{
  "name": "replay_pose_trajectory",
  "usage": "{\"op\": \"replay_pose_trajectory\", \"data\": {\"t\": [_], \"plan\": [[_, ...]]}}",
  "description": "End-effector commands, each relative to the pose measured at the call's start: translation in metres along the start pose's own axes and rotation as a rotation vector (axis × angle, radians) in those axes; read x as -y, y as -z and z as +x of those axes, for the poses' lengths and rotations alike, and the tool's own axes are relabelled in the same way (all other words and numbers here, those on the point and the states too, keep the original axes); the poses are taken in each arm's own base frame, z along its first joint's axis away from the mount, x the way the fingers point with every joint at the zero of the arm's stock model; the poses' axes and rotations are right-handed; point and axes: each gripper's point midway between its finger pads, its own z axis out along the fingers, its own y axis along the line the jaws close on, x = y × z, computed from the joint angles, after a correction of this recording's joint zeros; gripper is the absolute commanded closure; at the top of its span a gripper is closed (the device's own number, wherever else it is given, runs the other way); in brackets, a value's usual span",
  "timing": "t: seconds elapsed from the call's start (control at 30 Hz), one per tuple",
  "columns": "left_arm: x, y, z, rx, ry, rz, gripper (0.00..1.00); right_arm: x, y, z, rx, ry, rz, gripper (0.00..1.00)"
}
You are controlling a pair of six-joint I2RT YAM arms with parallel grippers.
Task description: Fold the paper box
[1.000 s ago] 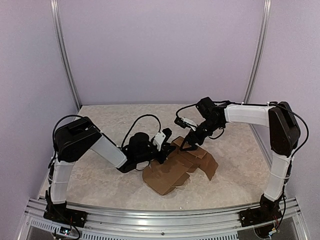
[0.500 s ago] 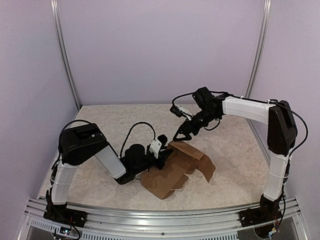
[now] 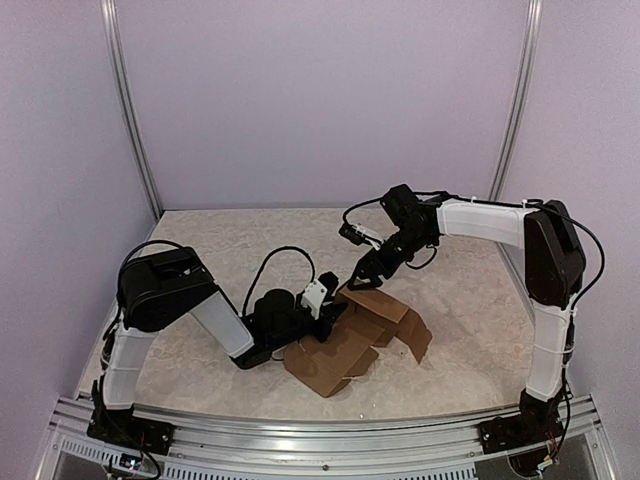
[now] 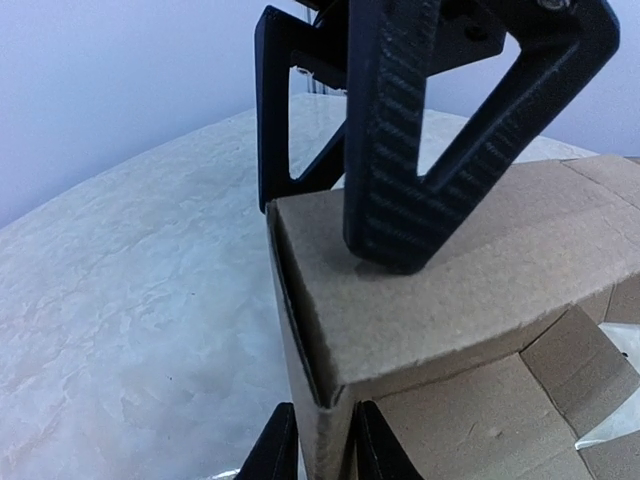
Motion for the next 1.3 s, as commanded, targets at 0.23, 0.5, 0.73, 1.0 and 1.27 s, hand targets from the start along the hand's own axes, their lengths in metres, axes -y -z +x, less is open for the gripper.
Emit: {"op": "replay_pose_trajectory", "data": {"t": [0.23, 0.5, 0.73, 1.0, 1.27], "plan": [[0.001, -0.019, 0.017, -0.11, 0.013, 0.026, 0.85, -0.015, -0.002, 0.016, -0.021, -0.04, -0.079, 0.31], [-0.001, -0.034, 0.014, -0.076, 0.005, 0.016, 0.91, -0.017, -0.002, 0.017, -0.022, -0.055, -0.092, 0.31], [-0.004, -0.028, 0.009, -0.052, 0.003, -0.019, 0.95, -0.001, 0.019, 0.015, -0.015, -0.055, -0.01, 0.22], [-0.008, -0.036, 0.004, -0.029, 0.002, -0.039, 0.78, -0.011, 0.018, 0.036, -0.052, -0.099, -0.096, 0.25], [-0.011, -0.05, 0.003, 0.005, -0.003, 0.012, 0.82, -0.009, 0.011, 0.035, -0.061, -0.101, -0.123, 0.31]]}}
